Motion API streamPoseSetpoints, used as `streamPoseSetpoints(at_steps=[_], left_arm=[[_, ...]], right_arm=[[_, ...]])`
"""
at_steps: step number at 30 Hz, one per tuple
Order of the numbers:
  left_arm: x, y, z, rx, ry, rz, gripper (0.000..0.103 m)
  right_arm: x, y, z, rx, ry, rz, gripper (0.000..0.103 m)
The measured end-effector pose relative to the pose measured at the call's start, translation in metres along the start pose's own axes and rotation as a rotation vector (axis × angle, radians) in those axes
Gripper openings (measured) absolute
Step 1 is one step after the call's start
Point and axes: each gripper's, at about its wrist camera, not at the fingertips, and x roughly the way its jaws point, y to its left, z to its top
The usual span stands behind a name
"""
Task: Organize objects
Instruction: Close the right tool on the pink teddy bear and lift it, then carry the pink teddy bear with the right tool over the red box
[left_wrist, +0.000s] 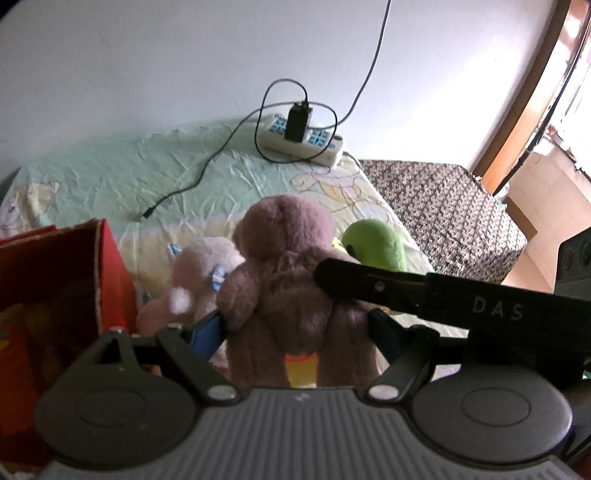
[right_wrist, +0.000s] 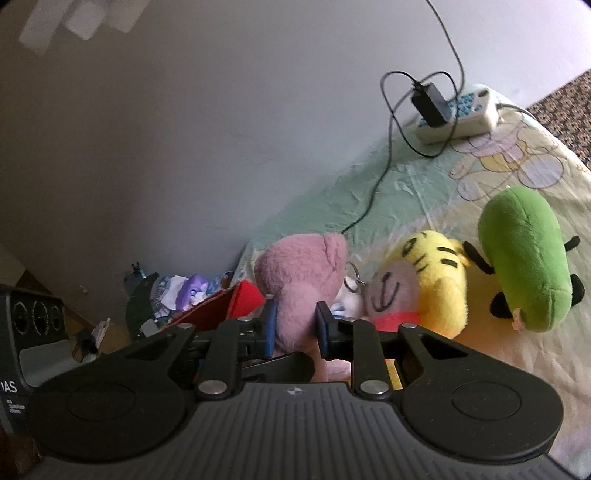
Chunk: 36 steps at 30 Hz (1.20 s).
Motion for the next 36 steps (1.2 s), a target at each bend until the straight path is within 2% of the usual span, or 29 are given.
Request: streamPoseSetpoints(at_steps=[9,14,20,30,36], left_arm=[[-0.048,0.014,-0.012,-0.006,-0.118,0.021,0.08],[-0.072,0.041,-0.016,-0.019,-0.169,0.024,0.08],[-0.096,0.087,-0.022,-0.065,-0.205,0.051,0.08],[-0.12,0.169,-0.043,-0.143,-0.2,0.154,0.08],[-0.127,0.214,-0.05,-0.164,-0.187,0.205,0.08]], right_arm=[[-0.002,0.041,-0.007,-0.095,-0.037,0.059,0.024],[0.012,0.074,-0.012,-0.137,-0.045,0.064,0.024],[0.048,0.115,-0.024,-0.185,-0.012,0.09,0.024],[0.127,0.159,-0.057,-0.195,0.092,0.163,0.024],[0.16,0.179,-0.074,-0.188,0.139,0.187,0.024]])
